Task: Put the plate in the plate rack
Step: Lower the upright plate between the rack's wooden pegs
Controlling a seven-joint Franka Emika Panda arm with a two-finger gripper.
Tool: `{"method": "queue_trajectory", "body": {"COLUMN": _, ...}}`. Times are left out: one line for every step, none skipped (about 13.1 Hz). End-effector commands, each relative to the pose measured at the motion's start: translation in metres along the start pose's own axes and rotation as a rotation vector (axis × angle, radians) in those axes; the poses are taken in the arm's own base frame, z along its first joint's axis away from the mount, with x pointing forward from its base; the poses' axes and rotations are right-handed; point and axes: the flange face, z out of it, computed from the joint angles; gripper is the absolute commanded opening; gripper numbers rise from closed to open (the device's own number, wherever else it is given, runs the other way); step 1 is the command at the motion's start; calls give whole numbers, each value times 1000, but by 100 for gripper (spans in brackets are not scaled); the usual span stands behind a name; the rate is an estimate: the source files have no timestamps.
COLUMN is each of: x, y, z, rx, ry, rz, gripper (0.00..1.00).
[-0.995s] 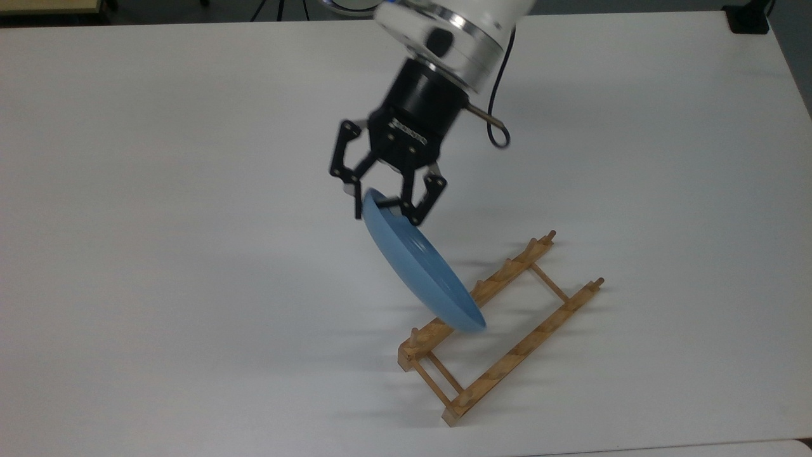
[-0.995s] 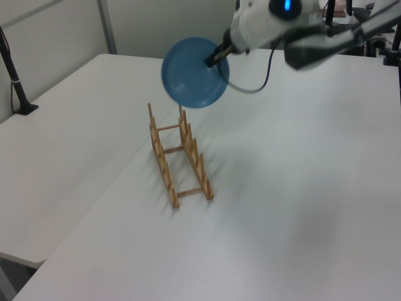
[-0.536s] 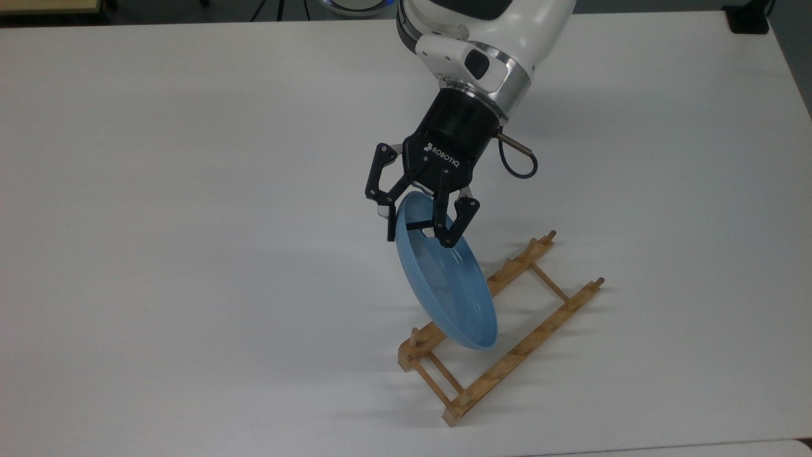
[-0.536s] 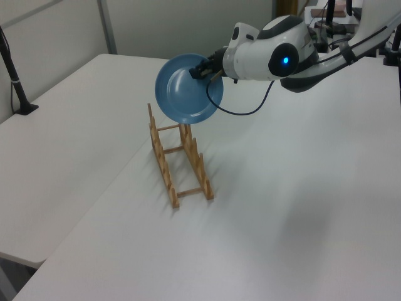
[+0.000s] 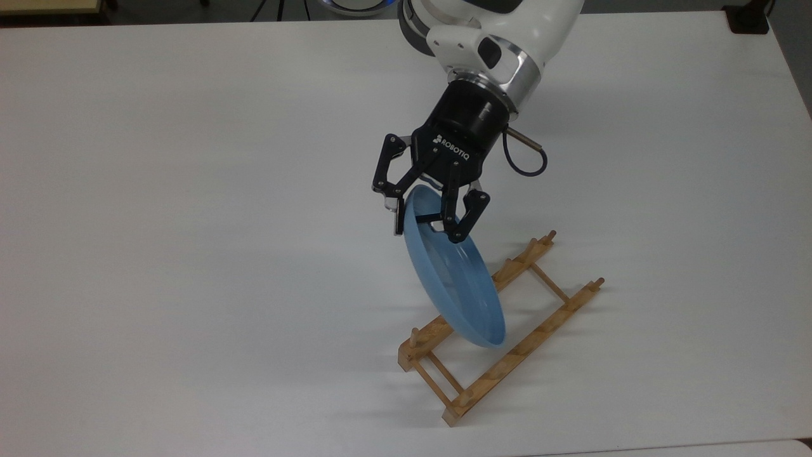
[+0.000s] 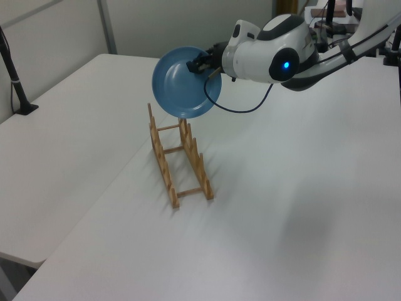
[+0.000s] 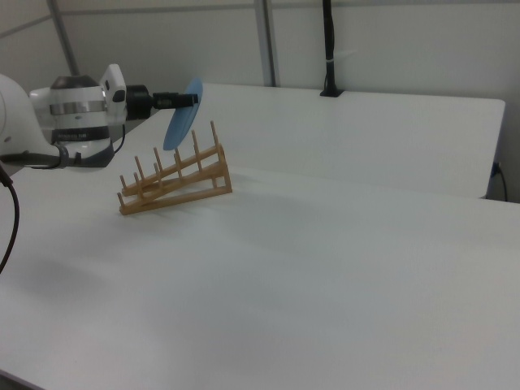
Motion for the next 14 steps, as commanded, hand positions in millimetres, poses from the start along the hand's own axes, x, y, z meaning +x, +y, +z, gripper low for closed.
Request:
{"method": "queue_trajectory", "body": {"x": 13, "y": -2, "z": -13, "rx": -18, "ry": 94, "rz": 59, "gripper": 0}}
{"method": "queue_trajectory", "body": {"x": 16, "y": -1, "z": -13, "rx": -18, "ry": 106, "rz": 77, "gripper": 0}}
{"method": "queue_trajectory", "body": {"x": 18, "y": -1, "z": -15, "rx": -14, "ry": 109, "rz": 83, "gripper": 0}}
{"method": "queue_trajectory", "body": {"x": 20, "y": -4, "z": -17, "rx": -8, "ry": 112, "rz": 85, "gripper": 0}}
{"method": "queue_trajectory", "body": {"x": 22, "y": -7, "z": -19, "rx": -2, "ry": 119, "rz": 84, "gripper": 0}}
{"method": "queue_trajectory", "body": {"x": 23, "y": -8, "z": -20, "rx": 3, "ry": 140, "rz": 67, "gripper": 0}}
{"method": "queue_trajectory", "body": {"x": 25, "y": -8, "z": -20, "rx": 9, "ry": 179, "rz": 38, "gripper": 0}}
{"method": "queue_trajectory", "body": {"x": 26, "y": -9, "z": -21, "rx": 15, "ry": 212, "rz": 11, "gripper": 0}}
{"method": "queue_trajectory", "body": {"x": 28, "y": -10, "z": -23, "rx": 21, "ry": 235, "rz": -5, "gripper": 0}}
{"method": "queue_trajectory", "body": {"x": 29, "y": -12, "z": -25, "rx": 28, "ry": 252, "rz": -17, "gripper": 0}}
{"method": "queue_trajectory", "body": {"x": 32, "y": -12, "z": -27, "rx": 34, "ry": 275, "rz": -31, "gripper": 0}}
{"method": "queue_trajectory", "body": {"x": 37, "y": -12, "z": -28, "rx": 38, "ry": 310, "rz": -52, "gripper": 0}}
{"method": "queue_trajectory", "body": {"x": 39, "y": -14, "z": -28, "rx": 44, "ry": 341, "rz": -74, "gripper": 0}}
{"method": "queue_trajectory", "body": {"x": 40, "y": -13, "z": -28, "rx": 44, "ry": 352, "rz": -87, "gripper": 0}}
